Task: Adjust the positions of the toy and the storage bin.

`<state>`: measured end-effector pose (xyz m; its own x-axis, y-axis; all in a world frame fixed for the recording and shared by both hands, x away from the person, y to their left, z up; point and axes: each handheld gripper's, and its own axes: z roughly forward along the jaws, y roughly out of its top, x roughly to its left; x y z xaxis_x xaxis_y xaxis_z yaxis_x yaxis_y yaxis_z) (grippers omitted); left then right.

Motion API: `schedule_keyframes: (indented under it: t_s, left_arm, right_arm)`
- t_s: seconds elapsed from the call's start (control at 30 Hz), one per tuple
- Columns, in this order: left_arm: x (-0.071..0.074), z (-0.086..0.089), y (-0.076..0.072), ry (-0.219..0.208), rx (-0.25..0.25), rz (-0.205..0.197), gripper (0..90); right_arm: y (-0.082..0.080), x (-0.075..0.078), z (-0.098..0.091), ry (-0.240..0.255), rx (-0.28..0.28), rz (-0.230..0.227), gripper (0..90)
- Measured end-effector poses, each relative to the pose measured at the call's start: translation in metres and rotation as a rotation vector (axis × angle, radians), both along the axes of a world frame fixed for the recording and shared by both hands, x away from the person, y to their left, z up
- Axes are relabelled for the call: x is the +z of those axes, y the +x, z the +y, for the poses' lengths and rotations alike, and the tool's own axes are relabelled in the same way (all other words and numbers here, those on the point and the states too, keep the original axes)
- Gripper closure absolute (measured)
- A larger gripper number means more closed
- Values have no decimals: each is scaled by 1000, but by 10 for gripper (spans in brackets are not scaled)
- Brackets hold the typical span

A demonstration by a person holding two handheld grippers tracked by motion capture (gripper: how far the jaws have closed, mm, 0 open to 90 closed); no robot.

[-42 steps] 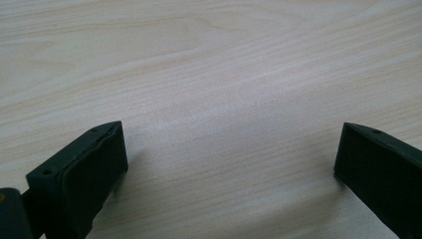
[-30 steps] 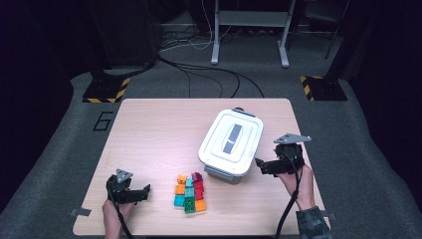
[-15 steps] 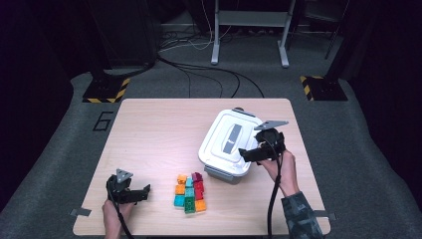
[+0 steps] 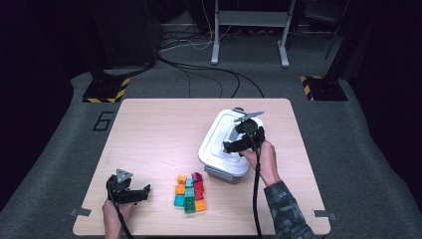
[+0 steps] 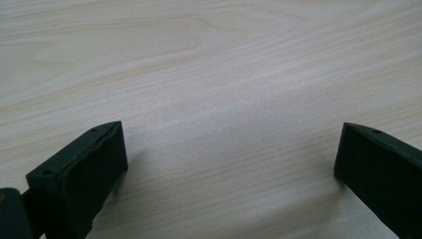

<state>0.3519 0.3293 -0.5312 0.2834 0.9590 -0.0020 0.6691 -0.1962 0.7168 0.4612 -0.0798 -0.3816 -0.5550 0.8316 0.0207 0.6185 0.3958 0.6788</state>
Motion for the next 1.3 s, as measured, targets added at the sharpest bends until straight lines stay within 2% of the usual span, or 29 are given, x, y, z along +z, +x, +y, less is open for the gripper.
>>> schedule_keyframes:
  t_s: [0.07, 0.13, 0.2, 0.27, 0.3, 0.43, 0.47, 0.5, 0.57, 1.3]
  left_arm:
    - [0, 0, 0, 0, 0, 0, 0]
    - [0, 0, 0, 0, 0, 0, 0]
    - [0, 0, 0, 0, 0, 0, 0]
    - [0, 0, 0, 0, 0, 0, 0]
    - [0, 0, 0, 0, 0, 0, 0]
    - [0, 0, 0, 0, 0, 0, 0]
    - [0, 0, 0, 1, 0, 1, 0]
    - [0, 0, 0, 0, 0, 0, 0]
    - [0, 0, 0, 1, 0, 1, 0]
    - [0, 0, 0, 1, -1, 1, 1]
  right_arm:
    - [3, -1, 4, -9, -23, 8, 125]
    - [6, -3, 6, 4, -41, 14, 137]
    - [7, -3, 9, -12, -80, 8, 161]
    - [7, -3, 10, -19, -87, 6, 178]
    - [6, -2, 13, -27, -107, 5, 214]
    - [6, -2, 15, -39, -115, -12, 256]
    - [6, -3, 17, -44, -125, -21, 301]
    - [6, -3, 17, -28, -116, -9, 349]
    - [7, -4, 16, -10, -128, -7, 358]
    - [5, -4, 7, -4, -133, -24, 473]
